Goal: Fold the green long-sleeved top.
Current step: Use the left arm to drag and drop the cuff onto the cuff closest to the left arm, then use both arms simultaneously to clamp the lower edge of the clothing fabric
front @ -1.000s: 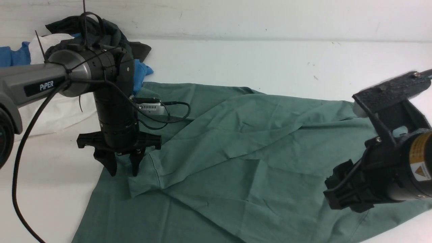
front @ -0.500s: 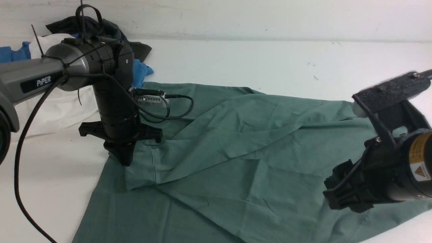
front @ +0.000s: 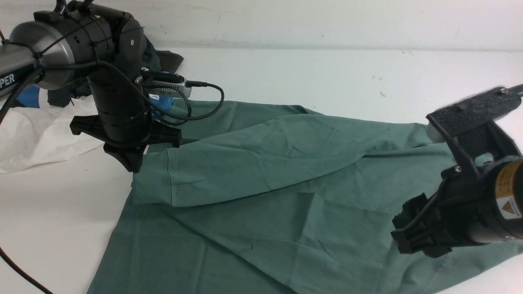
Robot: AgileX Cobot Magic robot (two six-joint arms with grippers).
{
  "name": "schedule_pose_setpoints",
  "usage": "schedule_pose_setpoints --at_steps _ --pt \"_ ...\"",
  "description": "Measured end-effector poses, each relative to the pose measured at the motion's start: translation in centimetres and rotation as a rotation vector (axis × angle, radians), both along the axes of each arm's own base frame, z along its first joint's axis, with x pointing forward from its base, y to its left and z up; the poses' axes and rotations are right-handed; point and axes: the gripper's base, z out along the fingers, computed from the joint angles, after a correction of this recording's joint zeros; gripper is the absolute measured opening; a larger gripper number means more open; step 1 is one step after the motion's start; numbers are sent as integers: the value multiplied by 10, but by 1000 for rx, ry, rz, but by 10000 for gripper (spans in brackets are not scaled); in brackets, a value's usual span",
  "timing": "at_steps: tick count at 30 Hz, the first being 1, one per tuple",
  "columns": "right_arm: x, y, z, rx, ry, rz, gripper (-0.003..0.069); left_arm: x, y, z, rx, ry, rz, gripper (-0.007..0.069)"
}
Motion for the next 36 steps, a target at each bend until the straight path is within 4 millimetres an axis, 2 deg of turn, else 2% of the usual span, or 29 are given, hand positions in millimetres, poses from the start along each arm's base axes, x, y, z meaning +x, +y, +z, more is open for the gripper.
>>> schedule_pose_setpoints --at_steps 5,8,10,11,12,14,15,16,17,19,23,24,25,29,30,32,36 --pt "0 0 0 2 -3 1 377 1 0 -4 8 10 2 2" --pt "0 1 0 6 -6 2 377 1 1 -4 11 10 -3 43" --pt "1 1 1 5 -15 5 377 2 2 -3 33 7 -31 121" --pt "1 1 1 5 -16 5 377 2 3 -3 38 6 -35 135" --pt "1 0 1 4 -20 3 377 5 4 4 54 -16 -42 201" --pt "2 0 1 7 -21 -2 377 7 3 10 54 -37 -36 234" --pt "2 0 1 9 -21 -8 377 13 2 21 45 -79 -13 274" --pt "2 0 1 10 -21 -9 377 14 2 23 44 -85 -10 283" --pt "2 0 1 11 -21 -11 377 23 2 38 26 -144 14 307" --pt "2 0 1 12 -21 -13 377 38 0 54 -13 -216 39 318" --pt "1 0 1 12 -15 -15 377 72 0 65 -97 -312 75 322" --pt "1 0 1 14 -11 -16 377 86 0 58 -118 -323 84 322" --pt "1 0 1 15 -11 -16 377 89 0 61 -124 -339 85 322" --pt "0 1 0 24 5 -20 377 127 -4 28 -151 -374 86 322" --pt "0 1 0 25 6 -20 377 129 -4 29 -153 -383 85 322" --pt "0 1 0 29 11 -21 377 144 -7 5 -152 -392 77 322" --pt "-1 1 0 29 20 -24 377 159 -9 -22 -157 -426 72 322"
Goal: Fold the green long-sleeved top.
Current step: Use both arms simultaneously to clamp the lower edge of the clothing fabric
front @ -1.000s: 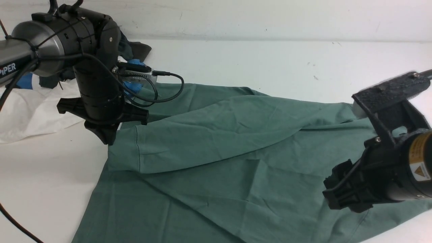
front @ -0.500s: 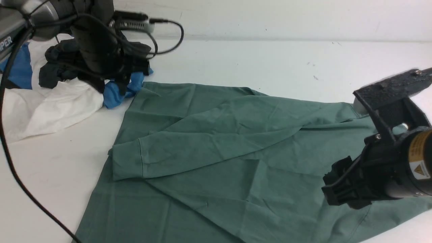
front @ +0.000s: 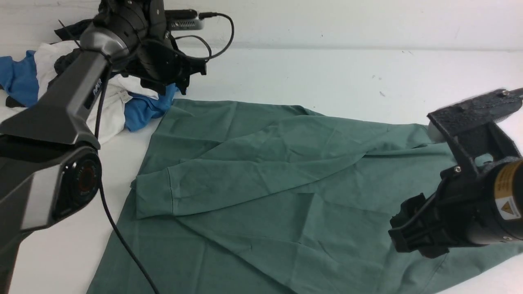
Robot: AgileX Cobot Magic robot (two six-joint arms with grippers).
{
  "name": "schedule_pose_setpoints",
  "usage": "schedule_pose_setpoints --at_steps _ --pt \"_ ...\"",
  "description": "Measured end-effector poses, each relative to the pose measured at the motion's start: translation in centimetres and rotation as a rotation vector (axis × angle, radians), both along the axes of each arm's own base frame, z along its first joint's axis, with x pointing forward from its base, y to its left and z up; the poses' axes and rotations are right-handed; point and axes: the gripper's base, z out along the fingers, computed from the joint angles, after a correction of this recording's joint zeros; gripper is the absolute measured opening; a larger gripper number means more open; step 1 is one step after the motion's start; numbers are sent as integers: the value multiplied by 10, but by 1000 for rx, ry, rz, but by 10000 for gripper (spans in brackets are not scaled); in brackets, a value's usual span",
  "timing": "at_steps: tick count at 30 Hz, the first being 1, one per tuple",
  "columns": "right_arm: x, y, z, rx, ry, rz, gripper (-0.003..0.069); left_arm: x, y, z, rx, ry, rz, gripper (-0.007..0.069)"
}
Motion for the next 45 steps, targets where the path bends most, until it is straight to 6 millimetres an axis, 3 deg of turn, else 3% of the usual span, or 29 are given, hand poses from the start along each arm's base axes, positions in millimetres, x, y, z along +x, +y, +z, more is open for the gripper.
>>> schedule_pose_setpoints --at_steps 7,16,30,32,39,43,45 --pt "-3 -2 -2 -22 40 -12 377 19 -4 -26 -20 -124 -10 322" --pt "-5 -5 -4 -48 69 -21 377 27 6 -65 -28 -93 38 322" --pt "-5 -6 -4 -58 72 -23 377 32 14 -74 -9 -114 46 319" --pt "-5 -6 -4 -59 72 -23 377 32 14 -74 -2 -118 42 286" --pt "-5 -6 -4 -65 70 -23 377 31 15 -67 8 -119 42 108" --pt "-6 -6 -4 -58 79 -25 377 24 19 -36 52 -125 45 58" --pt "-7 -5 -5 -54 92 -27 377 16 23 3 82 -159 54 59"
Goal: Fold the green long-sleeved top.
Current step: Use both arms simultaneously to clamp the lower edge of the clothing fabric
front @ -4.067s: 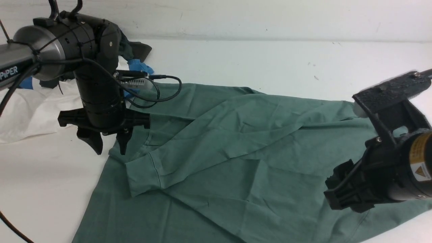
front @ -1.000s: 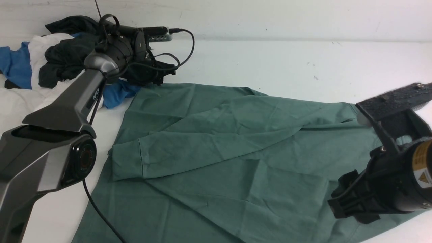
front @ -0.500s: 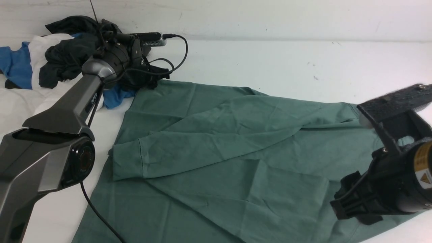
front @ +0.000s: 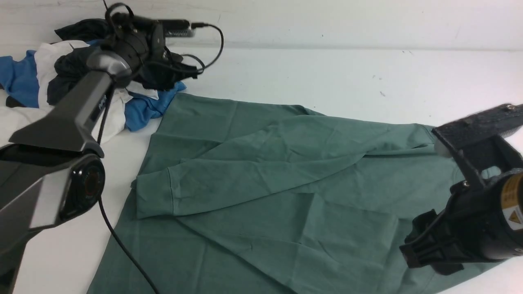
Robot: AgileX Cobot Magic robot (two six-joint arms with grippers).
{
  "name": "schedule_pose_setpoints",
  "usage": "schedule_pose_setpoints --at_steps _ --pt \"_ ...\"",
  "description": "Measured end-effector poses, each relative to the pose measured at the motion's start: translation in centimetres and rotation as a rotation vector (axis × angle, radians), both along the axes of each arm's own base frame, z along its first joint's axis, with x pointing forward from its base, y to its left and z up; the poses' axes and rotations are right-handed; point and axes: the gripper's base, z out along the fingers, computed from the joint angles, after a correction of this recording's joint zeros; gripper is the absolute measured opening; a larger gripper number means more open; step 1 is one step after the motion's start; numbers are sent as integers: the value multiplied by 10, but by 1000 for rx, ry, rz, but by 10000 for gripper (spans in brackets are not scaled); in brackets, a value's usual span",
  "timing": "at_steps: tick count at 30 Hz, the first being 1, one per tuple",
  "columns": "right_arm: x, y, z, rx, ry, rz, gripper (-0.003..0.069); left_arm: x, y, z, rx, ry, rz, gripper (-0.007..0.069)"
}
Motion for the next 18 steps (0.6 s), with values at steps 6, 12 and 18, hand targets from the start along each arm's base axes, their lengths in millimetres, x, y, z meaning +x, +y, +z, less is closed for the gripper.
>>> schedule_pose_setpoints --at_steps 6,12,18 --pt "-2 -2 -1 -25 31 -9 377 -22 7 68 36 -57 16 91" --pt "-4 -7 8 -78 46 -17 370 -57 -3 114 25 33 -90 89" --pt "-12 -16 34 -38 -53 23 283 -108 -35 159 -13 46 -267 5"
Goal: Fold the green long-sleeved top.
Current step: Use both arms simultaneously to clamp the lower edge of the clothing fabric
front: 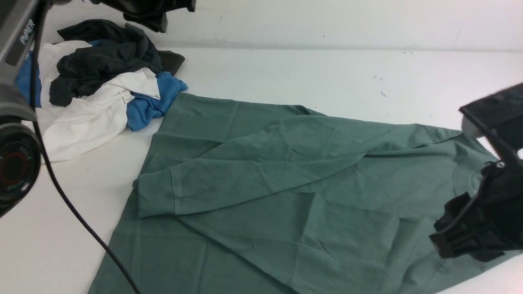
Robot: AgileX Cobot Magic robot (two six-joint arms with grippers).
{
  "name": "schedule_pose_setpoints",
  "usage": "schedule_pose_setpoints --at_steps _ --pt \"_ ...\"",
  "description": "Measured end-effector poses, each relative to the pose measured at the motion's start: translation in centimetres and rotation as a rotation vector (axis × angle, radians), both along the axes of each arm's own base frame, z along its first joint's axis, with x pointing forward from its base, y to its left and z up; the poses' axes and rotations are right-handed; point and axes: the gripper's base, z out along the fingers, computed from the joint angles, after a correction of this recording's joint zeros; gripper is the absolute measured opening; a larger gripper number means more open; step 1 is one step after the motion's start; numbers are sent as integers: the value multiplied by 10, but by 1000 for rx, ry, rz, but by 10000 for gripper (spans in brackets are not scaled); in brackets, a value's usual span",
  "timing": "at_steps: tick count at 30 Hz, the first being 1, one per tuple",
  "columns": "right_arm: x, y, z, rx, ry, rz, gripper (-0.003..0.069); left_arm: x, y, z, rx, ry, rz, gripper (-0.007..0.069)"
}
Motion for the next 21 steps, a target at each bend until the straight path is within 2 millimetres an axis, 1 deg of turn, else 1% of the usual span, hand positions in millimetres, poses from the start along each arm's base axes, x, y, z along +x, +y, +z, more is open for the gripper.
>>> schedule_pose_setpoints --at_steps 1,2,3,4,5,7,8,9,10,11,12,13,16,17,19,20,21 --pt "-5 -3 4 16 -11 8 263 -11 -4 2 5 19 -17 0" --pt "-10 -7 7 34 -18 17 242 -28 -6 3 13 56 -29 -4" --pt "-11 -7 7 38 -19 19 234 -31 -6 3 15 63 -33 -4" --pt "-17 -11 10 58 -19 28 208 -52 -4 -6 27 135 -32 -4" --pt "-19 -12 11 67 -17 31 197 -65 0 -9 29 167 -25 -4" --pt "-26 -12 12 101 1 41 169 -99 9 -22 39 254 -2 -4" --pt "-29 -11 11 123 22 53 151 -126 16 -30 43 306 16 -4" --pt "-29 -10 11 133 34 57 150 -129 17 -32 45 314 19 -4" --pt "-31 -9 10 141 47 70 142 -144 21 -46 54 367 32 -4" --pt "-33 -7 7 149 68 93 134 -165 27 -60 59 428 59 -4" --pt "-33 -7 7 147 71 99 132 -172 29 -62 59 438 65 -4" --pt "-34 -6 5 151 84 115 128 -191 34 -82 72 510 88 -4" --pt "-34 -6 4 145 88 125 127 -214 40 -106 97 597 104 -4" --pt "-35 -5 4 149 91 126 127 -222 43 -120 112 642 115 -3" --pt "-35 -5 4 149 91 127 127 -229 45 -135 122 671 130 1" --pt "-35 -5 4 149 91 127 127 -230 45 -136 121 672 134 1" --pt "-35 -5 4 153 94 127 127 -233 46 -146 117 672 154 15"
